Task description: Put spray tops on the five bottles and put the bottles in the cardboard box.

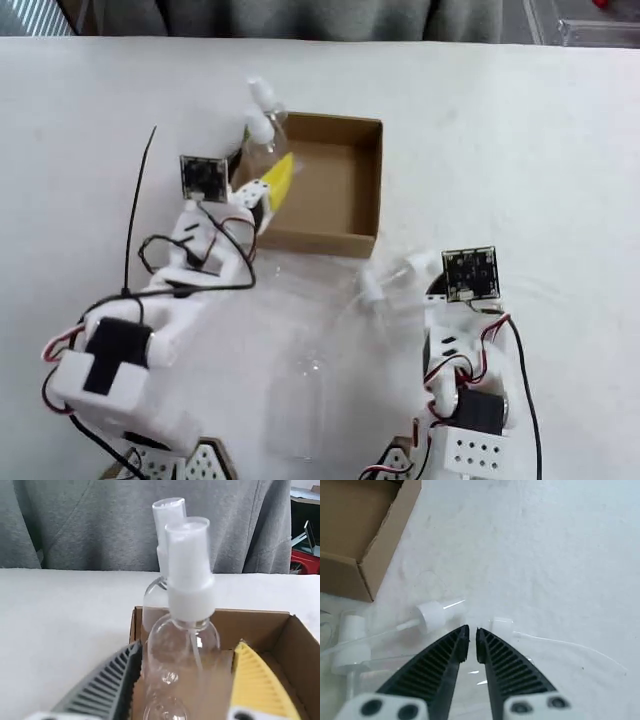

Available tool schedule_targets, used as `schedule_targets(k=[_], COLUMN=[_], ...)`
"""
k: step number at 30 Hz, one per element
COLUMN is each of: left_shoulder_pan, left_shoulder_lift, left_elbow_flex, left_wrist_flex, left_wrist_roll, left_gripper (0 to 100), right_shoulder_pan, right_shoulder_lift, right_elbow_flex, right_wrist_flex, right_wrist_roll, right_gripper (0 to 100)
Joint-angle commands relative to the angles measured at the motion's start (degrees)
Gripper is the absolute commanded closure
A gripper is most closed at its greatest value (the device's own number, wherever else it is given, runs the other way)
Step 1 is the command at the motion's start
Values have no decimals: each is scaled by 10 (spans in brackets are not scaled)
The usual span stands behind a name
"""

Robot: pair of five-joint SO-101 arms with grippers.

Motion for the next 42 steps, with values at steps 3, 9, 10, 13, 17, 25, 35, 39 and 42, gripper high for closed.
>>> schedule_targets(k=[3, 9, 10, 13, 17, 25, 35, 39, 42], left_shoulder_pan=[27, 46, 46, 46, 46, 40, -25, -65, -82], left_shoulder_lift=[-109, -235, -260, -335, -439, -677, -984, -1092, -1113], left_elbow_flex=[52, 94, 105, 146, 205, 297, 345, 372, 365], left_wrist_flex=[37, 160, 179, 230, 310, 493, 802, 891, 949], left_wrist_roll=[-2, -22, -22, -25, -26, -26, -23, -26, -27], left_gripper=[725, 725, 725, 725, 725, 725, 725, 725, 725], right_shoulder_pan=[7, 7, 7, 7, 7, 9, 9, 9, 9], right_shoulder_lift=[0, 0, 0, 0, 0, 0, 0, 0, 0], right_elbow_flex=[5, 5, 5, 5, 5, 5, 5, 5, 5], right_wrist_flex=[1, 2, 2, 2, 2, 4, 15, 15, 15], right_wrist_roll=[6, 6, 6, 6, 6, 6, 6, 6, 6], right_gripper=[984, 984, 984, 984, 984, 984, 984, 984, 984])
